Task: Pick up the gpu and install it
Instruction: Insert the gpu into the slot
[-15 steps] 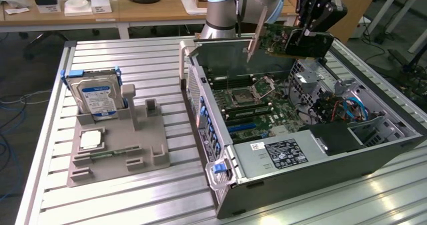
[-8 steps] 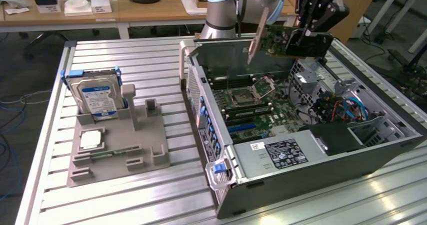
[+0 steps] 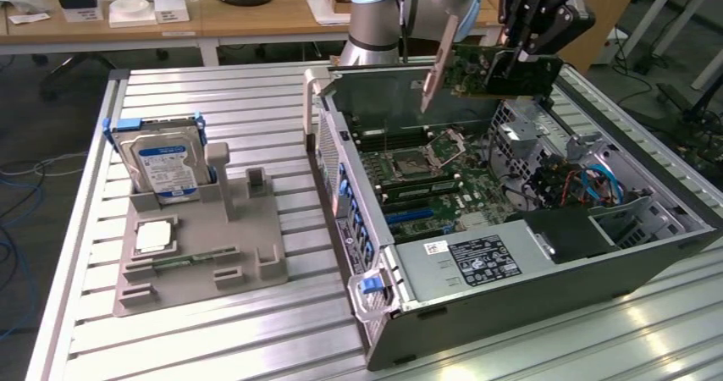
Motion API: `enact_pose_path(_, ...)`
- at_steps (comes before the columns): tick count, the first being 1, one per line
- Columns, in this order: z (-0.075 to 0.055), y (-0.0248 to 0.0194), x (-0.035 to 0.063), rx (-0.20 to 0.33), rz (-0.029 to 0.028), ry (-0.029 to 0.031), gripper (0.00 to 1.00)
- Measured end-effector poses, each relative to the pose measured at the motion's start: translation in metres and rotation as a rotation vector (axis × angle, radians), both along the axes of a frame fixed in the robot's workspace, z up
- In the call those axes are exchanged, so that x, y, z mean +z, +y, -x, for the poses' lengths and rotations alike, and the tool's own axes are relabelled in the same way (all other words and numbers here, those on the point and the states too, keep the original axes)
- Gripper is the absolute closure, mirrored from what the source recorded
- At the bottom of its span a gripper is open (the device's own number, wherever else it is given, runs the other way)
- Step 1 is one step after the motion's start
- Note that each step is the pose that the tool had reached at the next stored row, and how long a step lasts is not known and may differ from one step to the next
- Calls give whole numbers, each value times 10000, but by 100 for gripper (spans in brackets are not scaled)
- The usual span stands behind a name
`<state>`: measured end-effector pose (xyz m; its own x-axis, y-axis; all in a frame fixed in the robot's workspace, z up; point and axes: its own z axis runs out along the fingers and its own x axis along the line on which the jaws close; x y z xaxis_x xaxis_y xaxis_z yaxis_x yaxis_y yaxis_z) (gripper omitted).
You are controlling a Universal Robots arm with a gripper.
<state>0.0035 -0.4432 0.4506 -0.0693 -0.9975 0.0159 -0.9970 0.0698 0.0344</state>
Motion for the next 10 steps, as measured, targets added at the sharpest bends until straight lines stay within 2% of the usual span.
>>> enact_pose_path(10,0,-10,0,780,1,0,73)
